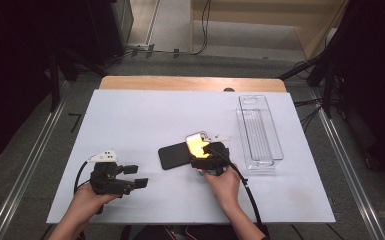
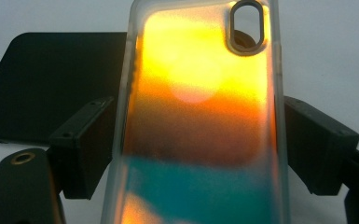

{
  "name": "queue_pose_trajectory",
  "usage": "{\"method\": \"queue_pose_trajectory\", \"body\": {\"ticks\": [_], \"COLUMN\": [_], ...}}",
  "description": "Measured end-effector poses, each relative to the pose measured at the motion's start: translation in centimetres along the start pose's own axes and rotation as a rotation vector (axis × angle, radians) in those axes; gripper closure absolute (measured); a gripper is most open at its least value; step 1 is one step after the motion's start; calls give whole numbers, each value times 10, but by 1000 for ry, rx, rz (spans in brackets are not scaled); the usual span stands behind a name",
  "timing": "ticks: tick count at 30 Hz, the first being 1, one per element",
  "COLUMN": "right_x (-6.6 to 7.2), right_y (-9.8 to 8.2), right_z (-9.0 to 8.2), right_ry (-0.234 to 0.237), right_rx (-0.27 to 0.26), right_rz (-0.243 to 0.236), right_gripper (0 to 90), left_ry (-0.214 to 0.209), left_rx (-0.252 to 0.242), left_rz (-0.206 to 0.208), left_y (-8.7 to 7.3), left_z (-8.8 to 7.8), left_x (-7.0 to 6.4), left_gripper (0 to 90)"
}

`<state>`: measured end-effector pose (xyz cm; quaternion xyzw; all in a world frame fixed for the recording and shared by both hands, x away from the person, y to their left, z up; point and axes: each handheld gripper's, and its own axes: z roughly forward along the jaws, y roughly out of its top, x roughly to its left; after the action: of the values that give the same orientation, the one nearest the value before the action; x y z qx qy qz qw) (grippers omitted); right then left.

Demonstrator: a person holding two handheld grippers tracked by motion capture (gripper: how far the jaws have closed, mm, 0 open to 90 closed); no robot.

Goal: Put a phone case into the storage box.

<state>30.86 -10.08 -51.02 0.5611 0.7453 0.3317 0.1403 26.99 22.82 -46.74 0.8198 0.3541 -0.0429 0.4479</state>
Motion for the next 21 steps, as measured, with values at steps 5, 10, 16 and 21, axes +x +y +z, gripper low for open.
{"method": "queue_pose_trajectory", "body": {"ticks": [5,10,16,21], "right_x": [-1,-4,-4,-8], "right_y": [3,7,13,21], "right_z": [-2,-7,-17,-33], "right_ry": [-4,20,51,101], "right_rx": [25,30,48,71], "right_rz": [-5,-2,-18,-47], "right_gripper": [154,155,155,155], "left_ry": [-1,-1,-1,-16], "left_rx": [0,0,3,-23], "left_rz": [-1,-2,-10,-20], "left_y": [0,0,1,3], "left_z": [0,0,0,-1], "left_x": [0,0,0,-3], "left_gripper": [248,248,248,248]}}
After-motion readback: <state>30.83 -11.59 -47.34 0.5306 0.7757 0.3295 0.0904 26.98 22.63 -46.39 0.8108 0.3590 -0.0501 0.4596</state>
